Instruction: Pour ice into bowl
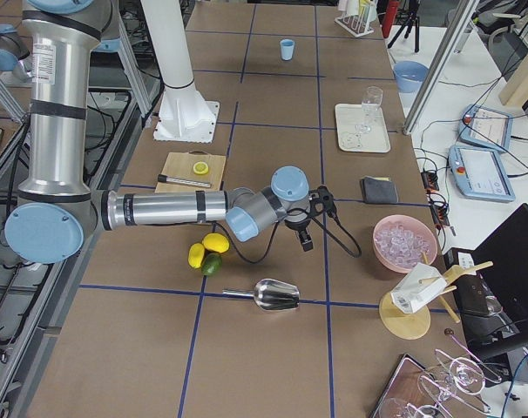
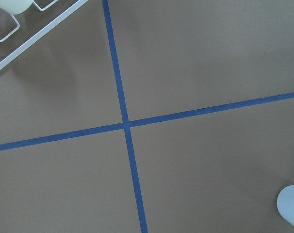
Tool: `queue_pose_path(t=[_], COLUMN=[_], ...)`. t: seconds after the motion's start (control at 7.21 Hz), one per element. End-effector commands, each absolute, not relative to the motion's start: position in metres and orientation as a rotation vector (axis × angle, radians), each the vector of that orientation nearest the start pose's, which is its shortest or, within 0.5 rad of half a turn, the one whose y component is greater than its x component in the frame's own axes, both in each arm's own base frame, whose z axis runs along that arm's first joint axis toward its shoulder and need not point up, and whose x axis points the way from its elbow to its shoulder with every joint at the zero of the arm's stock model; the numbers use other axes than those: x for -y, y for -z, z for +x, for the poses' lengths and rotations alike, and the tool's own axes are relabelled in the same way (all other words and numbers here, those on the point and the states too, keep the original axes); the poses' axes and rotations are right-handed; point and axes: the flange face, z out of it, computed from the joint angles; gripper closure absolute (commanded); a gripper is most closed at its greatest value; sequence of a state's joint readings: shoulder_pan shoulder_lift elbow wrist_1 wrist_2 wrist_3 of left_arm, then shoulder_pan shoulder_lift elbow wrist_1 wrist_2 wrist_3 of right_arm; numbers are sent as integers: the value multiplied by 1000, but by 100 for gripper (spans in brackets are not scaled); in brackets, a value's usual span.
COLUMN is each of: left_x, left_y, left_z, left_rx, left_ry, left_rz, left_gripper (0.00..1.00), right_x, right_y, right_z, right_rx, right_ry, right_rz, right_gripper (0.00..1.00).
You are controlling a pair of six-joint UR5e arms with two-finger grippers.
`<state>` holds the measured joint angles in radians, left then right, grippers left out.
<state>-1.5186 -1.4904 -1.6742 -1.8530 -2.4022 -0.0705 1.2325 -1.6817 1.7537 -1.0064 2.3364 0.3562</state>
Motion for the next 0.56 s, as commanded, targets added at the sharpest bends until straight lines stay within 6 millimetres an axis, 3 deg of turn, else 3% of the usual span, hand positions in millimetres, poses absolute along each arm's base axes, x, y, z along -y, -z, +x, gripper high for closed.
queue_pose_path(t=[0.0, 0.14, 0.42], left_x=[476, 476, 476], left_y=[-609, -609, -610], left_z=[-35, -35, -35], left_rx=[-841, -841, -841], left_ry=[-113, -113, -118], left_rz=[241, 241, 261], left_gripper=[0, 0, 0], right_x=[436, 425, 409], right_y=[-522, -525, -540], right_z=[-194, -221, -242], right_rx=[854, 840, 789], right_ry=[111, 111, 130], right_rz=[257, 233, 222], right_gripper=[0, 0, 5])
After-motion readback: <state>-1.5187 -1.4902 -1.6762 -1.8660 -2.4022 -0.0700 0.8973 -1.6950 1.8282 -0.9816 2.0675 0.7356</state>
